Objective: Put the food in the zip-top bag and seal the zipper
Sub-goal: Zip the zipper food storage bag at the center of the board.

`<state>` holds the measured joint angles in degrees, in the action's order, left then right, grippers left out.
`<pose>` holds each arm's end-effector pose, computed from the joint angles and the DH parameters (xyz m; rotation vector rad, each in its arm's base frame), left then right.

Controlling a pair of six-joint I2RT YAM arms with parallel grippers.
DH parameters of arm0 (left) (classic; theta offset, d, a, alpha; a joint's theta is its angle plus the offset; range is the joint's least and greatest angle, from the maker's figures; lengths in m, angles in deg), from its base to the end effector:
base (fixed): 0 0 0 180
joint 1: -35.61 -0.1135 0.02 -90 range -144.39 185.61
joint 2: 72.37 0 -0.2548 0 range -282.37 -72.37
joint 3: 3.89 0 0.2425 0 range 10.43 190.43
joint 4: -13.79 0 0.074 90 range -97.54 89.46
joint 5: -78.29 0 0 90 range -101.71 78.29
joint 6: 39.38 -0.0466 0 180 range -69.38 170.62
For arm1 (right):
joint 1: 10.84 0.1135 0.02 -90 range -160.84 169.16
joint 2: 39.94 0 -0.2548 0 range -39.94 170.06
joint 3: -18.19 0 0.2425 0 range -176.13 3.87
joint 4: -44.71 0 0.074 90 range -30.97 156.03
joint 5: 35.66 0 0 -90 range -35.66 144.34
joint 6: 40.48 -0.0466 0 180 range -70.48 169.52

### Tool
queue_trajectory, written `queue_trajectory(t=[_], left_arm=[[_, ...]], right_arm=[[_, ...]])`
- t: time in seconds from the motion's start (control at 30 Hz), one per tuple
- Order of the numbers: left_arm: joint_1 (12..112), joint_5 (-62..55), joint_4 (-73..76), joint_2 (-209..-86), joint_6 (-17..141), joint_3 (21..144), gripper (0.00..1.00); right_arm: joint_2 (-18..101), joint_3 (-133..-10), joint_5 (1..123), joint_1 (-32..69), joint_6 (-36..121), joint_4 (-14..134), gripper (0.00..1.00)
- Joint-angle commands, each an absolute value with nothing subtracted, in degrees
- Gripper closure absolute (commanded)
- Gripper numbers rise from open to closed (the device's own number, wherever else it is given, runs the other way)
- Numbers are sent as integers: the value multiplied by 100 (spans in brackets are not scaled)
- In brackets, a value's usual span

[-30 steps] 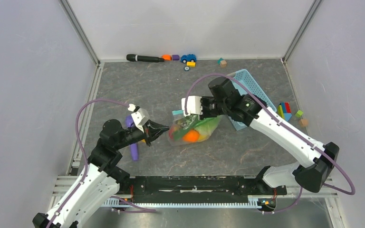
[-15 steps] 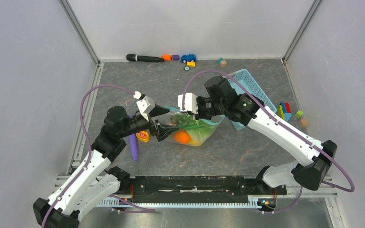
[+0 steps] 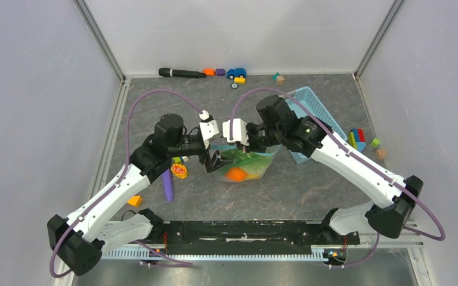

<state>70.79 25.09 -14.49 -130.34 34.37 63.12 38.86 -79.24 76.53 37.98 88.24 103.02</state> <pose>0.1715 -0.1550 0.3309 1.2102 1.4942 -0.8326 0.1780 0.2302 0.3661 -1.7036 1.4792 0.5318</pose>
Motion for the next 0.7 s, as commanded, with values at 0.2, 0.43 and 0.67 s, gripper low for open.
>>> queue_trajectory(t=[0.2,0.43,0.67], left_arm=[[7232,2180,-1855,-12509,3051,6480,0],[7752,1276,-1428,-12561,3433,5850,0],[8037,1022,-1249,-13038,3462,5824,0]], right_arm=[[3880,-8152,7658,3811,9113,10096,100],[3835,-8048,8034,3811,9366,10108,100],[3816,-7974,8246,3824,9491,10113,100]])
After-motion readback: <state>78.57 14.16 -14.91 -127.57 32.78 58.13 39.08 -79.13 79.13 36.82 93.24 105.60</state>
